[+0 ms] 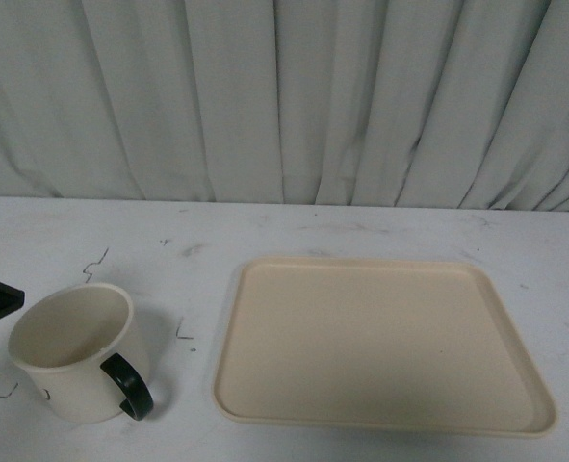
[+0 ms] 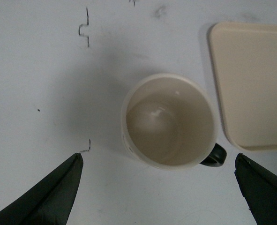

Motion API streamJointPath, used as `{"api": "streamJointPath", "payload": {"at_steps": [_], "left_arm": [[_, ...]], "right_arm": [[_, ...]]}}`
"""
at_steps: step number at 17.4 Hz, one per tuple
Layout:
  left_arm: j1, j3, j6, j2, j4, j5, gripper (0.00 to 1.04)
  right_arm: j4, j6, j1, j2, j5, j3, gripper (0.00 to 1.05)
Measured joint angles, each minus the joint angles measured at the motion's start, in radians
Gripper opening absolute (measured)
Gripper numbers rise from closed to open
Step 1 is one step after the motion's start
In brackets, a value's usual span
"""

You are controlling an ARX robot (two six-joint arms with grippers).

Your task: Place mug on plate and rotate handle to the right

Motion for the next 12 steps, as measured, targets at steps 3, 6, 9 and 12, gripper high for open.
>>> {"api": "streamJointPath", "payload": {"at_steps": [3,6,9,12], "left_arm": [[0.061,0.061,0.01,0.151,-0.013,0.027,0.98],[0.109,0.098,0.023,0.237,-0.014,0.055,0.98],[0.148,0.116,0.029,0.296,-0.005,0.062,0.98],[0.129,0.129,0.055,0.347,0.053,0.06,0.98]], "right_arm": [[0.0,0.0,0.0,0.0,0.0,0.0,0.98],[0.0,0.0,0.0,0.0,0.0,0.0,0.98],[0.0,0.0,0.0,0.0,0.0,0.0,0.98],[0.0,0.0,0.0,0.0,0.0,0.0,0.98]]}}
